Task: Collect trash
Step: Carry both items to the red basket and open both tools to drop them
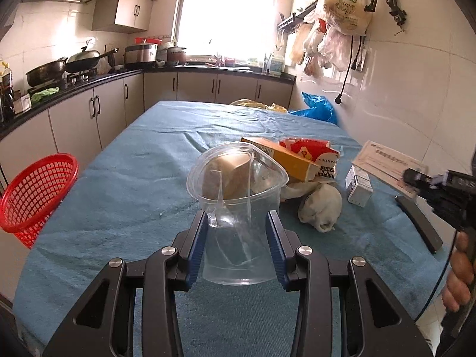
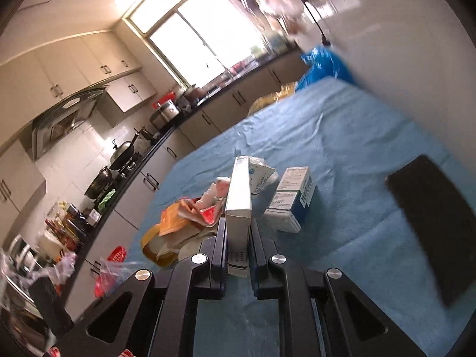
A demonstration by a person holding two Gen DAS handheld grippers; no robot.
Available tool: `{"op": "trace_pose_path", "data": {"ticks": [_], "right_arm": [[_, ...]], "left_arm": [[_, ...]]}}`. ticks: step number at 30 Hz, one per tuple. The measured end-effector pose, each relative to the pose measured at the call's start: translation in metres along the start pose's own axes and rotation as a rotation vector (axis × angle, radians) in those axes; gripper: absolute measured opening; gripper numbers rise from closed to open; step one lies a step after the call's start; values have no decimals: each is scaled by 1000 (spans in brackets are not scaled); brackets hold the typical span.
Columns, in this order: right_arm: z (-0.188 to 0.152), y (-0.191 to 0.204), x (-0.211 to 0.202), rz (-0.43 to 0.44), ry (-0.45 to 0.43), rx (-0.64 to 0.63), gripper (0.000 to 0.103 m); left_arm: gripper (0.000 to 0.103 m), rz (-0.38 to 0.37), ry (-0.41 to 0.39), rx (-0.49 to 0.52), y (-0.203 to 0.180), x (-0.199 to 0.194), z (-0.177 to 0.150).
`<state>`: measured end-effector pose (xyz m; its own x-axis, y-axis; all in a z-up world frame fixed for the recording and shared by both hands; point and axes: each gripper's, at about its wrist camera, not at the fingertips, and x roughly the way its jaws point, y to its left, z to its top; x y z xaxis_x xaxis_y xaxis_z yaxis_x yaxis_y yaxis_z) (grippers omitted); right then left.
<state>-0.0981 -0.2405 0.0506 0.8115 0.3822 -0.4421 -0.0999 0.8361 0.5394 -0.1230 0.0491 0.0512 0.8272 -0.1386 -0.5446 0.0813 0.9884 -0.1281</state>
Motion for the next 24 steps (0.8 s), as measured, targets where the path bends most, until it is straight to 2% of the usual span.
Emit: {"op": "trace_pose_path", "data": {"ticks": [4, 10, 24], "right_arm": [[-12, 27, -16, -10, -33, -101, 12], [-27, 59, -22, 4, -35, -201, 12], [-46, 93, 1, 79, 54, -300, 13]], "left_arm": [[39, 4, -13, 0, 1, -8, 0], [39, 35, -22, 1, 6, -16, 2], [39, 93, -31, -36, 33, -23, 7]]}}
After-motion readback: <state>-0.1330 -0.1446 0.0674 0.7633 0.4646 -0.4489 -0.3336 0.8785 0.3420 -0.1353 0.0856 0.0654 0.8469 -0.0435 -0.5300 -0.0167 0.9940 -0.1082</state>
